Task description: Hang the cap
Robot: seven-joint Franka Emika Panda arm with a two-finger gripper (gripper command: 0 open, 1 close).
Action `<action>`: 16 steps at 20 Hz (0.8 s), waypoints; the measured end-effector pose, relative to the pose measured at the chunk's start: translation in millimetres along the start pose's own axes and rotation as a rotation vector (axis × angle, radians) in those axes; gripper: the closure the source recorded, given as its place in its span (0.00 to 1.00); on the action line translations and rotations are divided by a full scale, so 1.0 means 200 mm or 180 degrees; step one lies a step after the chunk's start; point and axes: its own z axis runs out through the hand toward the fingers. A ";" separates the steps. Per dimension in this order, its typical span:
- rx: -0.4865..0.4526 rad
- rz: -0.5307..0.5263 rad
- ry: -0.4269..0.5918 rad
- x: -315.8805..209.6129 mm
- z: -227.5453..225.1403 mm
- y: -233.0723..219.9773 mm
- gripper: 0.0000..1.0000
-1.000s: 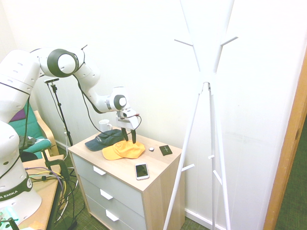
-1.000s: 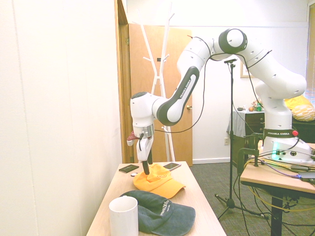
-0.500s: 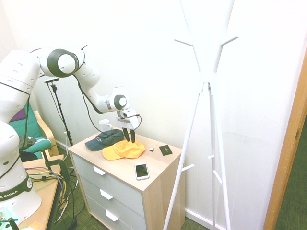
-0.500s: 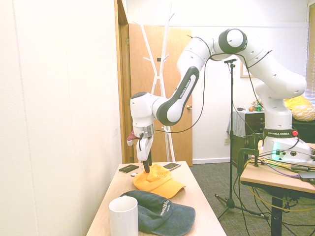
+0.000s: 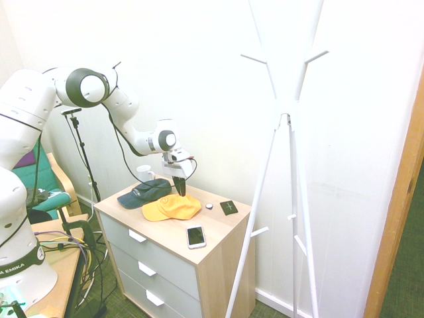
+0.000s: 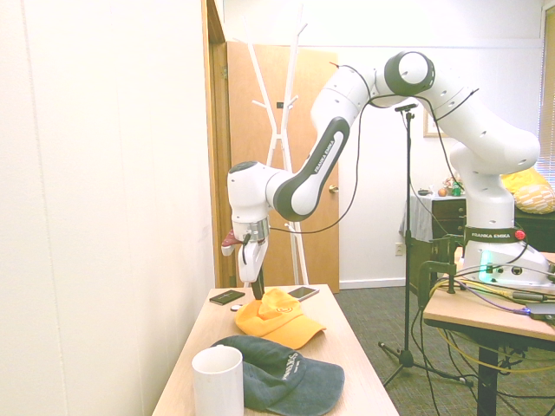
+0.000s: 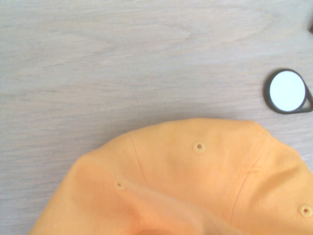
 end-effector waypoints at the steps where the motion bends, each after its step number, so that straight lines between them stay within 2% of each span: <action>1: 0.0000 -0.0001 0.0000 0.00 0.00 0.00 1.00; 9: 0.0026 -0.0011 0.0021 0.00 -0.04 -0.01 1.00; 16: 0.0109 -0.0099 0.0270 0.01 -0.46 -0.01 1.00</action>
